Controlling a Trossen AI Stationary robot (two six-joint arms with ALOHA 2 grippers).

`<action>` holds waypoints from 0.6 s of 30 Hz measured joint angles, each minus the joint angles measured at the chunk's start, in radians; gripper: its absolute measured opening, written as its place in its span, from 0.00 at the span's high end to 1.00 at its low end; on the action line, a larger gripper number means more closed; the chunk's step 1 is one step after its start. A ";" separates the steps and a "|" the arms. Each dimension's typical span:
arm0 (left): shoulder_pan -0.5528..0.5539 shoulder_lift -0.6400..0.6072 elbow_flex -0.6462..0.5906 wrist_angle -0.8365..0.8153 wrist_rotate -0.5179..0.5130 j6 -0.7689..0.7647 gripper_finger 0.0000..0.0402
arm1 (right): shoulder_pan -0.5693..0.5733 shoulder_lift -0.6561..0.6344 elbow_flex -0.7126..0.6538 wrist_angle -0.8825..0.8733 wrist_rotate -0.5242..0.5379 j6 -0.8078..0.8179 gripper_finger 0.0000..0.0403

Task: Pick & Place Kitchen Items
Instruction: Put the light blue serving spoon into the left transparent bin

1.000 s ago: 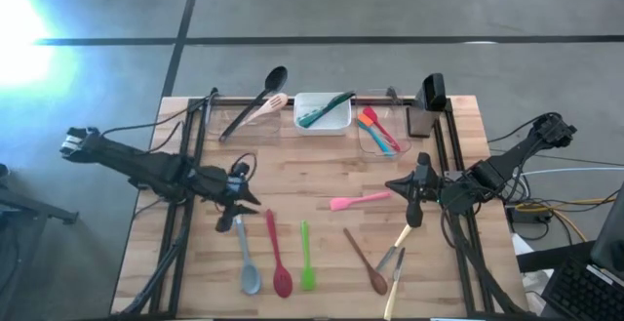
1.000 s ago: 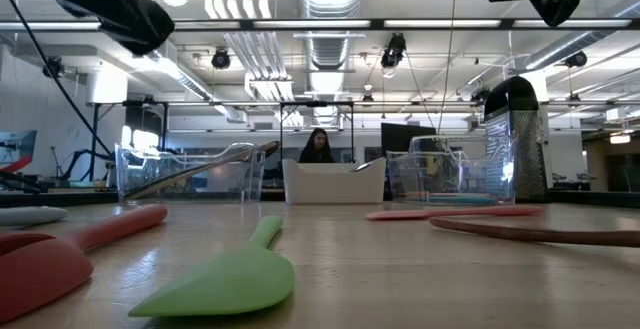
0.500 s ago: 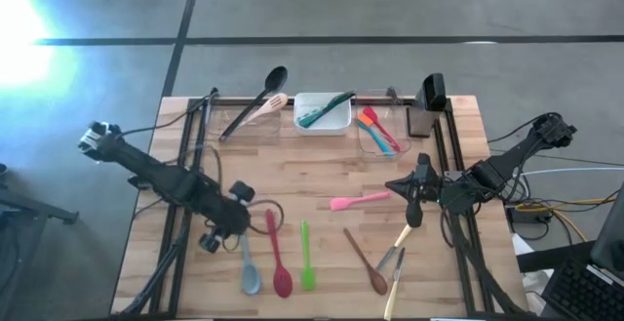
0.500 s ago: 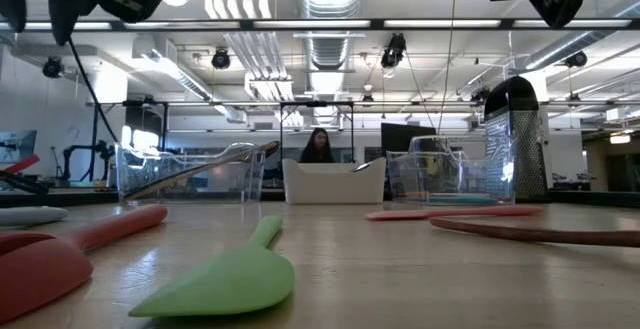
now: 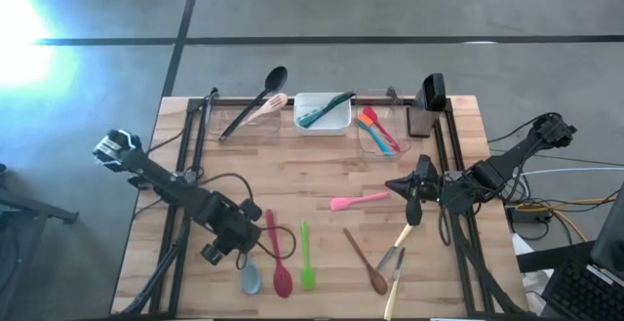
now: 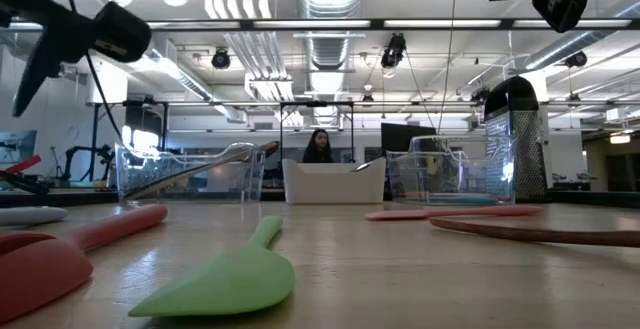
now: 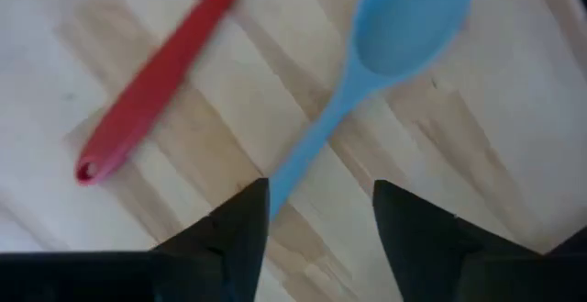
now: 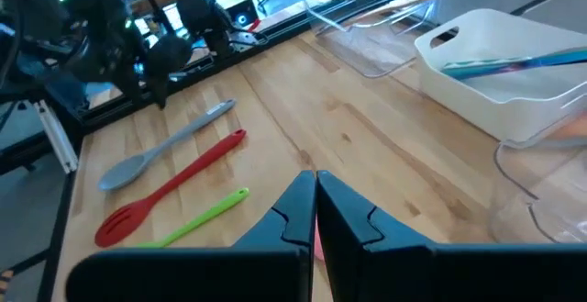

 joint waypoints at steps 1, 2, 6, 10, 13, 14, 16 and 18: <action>-0.007 0.012 -0.003 0.002 0.000 0.023 0.49 | 0.001 0.000 0.000 0.000 0.009 0.000 0.98; -0.013 0.025 -0.007 0.006 -0.003 0.046 0.48 | 0.001 0.000 0.000 0.000 0.013 0.000 0.98; -0.031 0.080 -0.020 0.018 -0.015 0.104 0.46 | 0.001 0.000 0.000 0.001 0.013 0.000 0.98; -0.044 0.137 -0.034 0.044 -0.034 0.155 0.46 | 0.001 0.000 0.000 0.001 0.014 -0.001 0.98; -0.052 0.170 -0.043 0.062 -0.049 0.194 0.47 | 0.001 0.000 0.000 0.001 0.014 -0.002 0.98; -0.054 0.179 -0.048 0.071 -0.055 0.202 0.48 | 0.001 0.000 0.000 0.001 0.014 -0.002 0.98; -0.056 0.193 -0.058 0.106 -0.065 0.223 0.49 | 0.001 0.000 0.000 0.001 0.014 -0.003 0.98; -0.059 0.199 -0.073 0.157 -0.067 0.236 0.49 | 0.001 0.000 0.000 0.001 0.014 -0.003 0.98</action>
